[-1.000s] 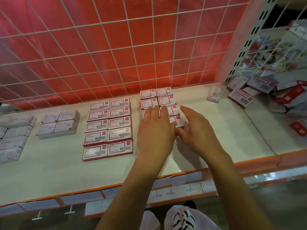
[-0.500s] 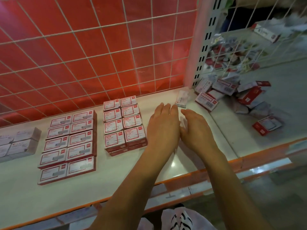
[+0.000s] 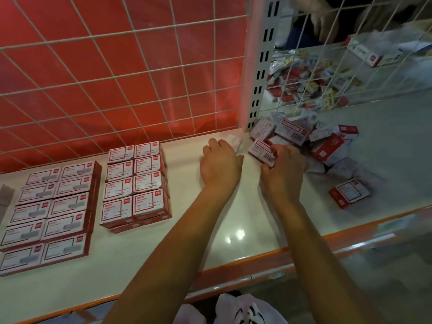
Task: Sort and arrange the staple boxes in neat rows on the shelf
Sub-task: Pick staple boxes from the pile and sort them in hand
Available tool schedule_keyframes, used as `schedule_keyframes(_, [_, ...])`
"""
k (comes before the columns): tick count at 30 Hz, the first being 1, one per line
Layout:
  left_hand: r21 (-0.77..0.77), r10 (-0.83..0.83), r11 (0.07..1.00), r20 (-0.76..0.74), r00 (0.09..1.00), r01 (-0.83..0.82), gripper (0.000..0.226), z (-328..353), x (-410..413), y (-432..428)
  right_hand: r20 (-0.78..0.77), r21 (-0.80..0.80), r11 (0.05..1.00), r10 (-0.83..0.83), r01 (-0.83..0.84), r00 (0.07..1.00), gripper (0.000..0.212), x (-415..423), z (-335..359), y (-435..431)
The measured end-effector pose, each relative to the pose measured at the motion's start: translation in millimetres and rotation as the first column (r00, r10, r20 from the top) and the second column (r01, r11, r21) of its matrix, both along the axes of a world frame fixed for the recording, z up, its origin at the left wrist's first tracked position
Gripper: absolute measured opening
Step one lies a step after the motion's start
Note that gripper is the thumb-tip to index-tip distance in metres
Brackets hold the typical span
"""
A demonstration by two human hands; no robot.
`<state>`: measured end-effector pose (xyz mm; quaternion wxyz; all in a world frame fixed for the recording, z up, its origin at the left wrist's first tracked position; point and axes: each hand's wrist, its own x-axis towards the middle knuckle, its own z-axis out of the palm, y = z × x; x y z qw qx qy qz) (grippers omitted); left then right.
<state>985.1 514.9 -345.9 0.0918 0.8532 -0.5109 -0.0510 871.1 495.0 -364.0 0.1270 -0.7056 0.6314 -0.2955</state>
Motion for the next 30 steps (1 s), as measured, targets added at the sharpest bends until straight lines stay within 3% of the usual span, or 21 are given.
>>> schedule_keyframes(7, [0.008,-0.025,1.0,-0.042,0.999,0.025,0.048,0,10,-2,0.041,0.037,0.999,-0.002,0.0,0.999,0.037,0,-7,-6])
schedule_keyframes(14, [0.01,-0.042,0.999,-0.141,0.989,0.043,0.044,7,18,25,0.031,0.194,0.978,0.066,-0.071,0.997,0.042,-4,-4,-2])
schedule_keyframes(18, [-0.106,-0.05,0.994,-0.187,0.981,0.03,0.045,20,23,47,0.218,0.243,0.955,0.12,-0.173,0.969,0.041,-8,6,7])
schedule_keyframes(24, [-0.303,-0.062,0.952,-0.308,0.949,-0.036,0.051,49,45,79,0.614,0.226,0.912,0.141,-0.344,0.777,0.029,-5,39,26])
schedule_keyframes(27, [-0.305,-0.06,0.952,-0.316,0.947,-0.041,0.053,60,62,97,0.696,0.232,0.9,0.112,-0.37,0.71,0.014,7,46,33])
schedule_keyframes(30, [-0.309,-0.054,0.948,-0.372,0.927,-0.069,0.047,63,79,116,0.747,0.275,0.875,0.067,-0.399,0.662,0.021,23,52,46])
